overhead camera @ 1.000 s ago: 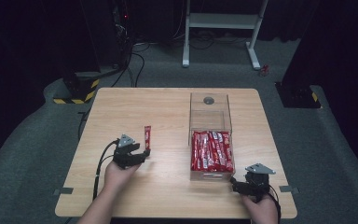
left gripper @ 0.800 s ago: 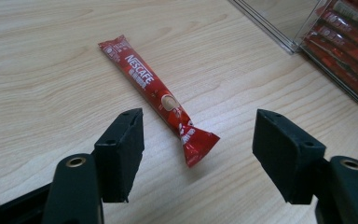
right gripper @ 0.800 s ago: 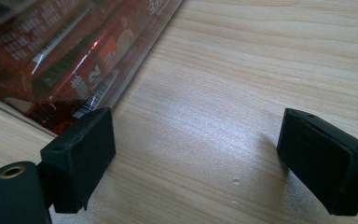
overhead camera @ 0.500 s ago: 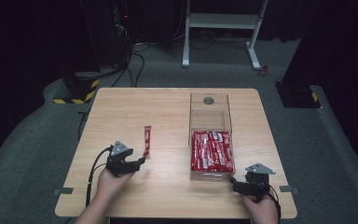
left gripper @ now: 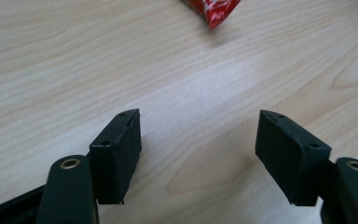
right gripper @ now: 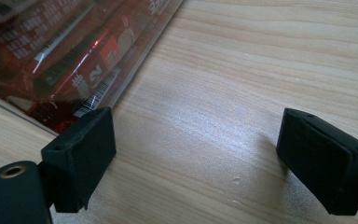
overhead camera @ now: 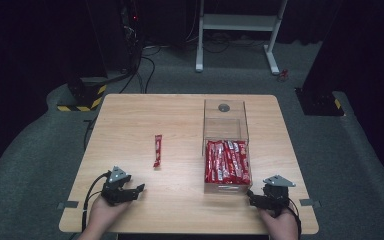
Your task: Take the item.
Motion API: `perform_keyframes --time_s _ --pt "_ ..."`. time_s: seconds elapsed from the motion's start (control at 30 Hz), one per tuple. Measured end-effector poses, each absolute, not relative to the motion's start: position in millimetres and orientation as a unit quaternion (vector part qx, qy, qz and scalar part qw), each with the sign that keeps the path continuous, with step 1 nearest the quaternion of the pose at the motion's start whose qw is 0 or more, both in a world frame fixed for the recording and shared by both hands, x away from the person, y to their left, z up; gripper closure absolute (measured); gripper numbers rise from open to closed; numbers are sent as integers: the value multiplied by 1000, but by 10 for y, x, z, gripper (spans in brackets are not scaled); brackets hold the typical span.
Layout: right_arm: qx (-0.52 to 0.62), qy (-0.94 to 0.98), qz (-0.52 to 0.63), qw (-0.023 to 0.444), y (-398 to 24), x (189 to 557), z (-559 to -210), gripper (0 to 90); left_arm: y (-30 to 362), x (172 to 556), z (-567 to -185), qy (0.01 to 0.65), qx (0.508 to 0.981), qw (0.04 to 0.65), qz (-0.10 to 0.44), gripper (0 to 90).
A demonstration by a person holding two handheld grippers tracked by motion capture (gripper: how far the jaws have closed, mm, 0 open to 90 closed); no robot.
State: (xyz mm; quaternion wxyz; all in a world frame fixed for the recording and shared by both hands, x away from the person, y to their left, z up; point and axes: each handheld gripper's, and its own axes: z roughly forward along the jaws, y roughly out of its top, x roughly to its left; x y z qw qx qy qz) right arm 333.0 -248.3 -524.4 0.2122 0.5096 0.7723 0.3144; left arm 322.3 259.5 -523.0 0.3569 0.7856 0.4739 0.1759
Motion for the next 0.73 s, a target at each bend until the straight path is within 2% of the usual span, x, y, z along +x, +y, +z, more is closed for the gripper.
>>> perform_keyframes --time_s 0.13,0.27,0.73 --pt "510 772 314 212 -2482 3330 -5244 115 2640 3095 -5260 456 795 343 204 290" --pt "510 772 315 212 -2484 3330 -5245 115 2680 3045 -5285 464 788 347 208 211" --pt "513 770 314 213 -2483 3341 -5244 106 2682 3055 -5288 463 789 347 206 193"
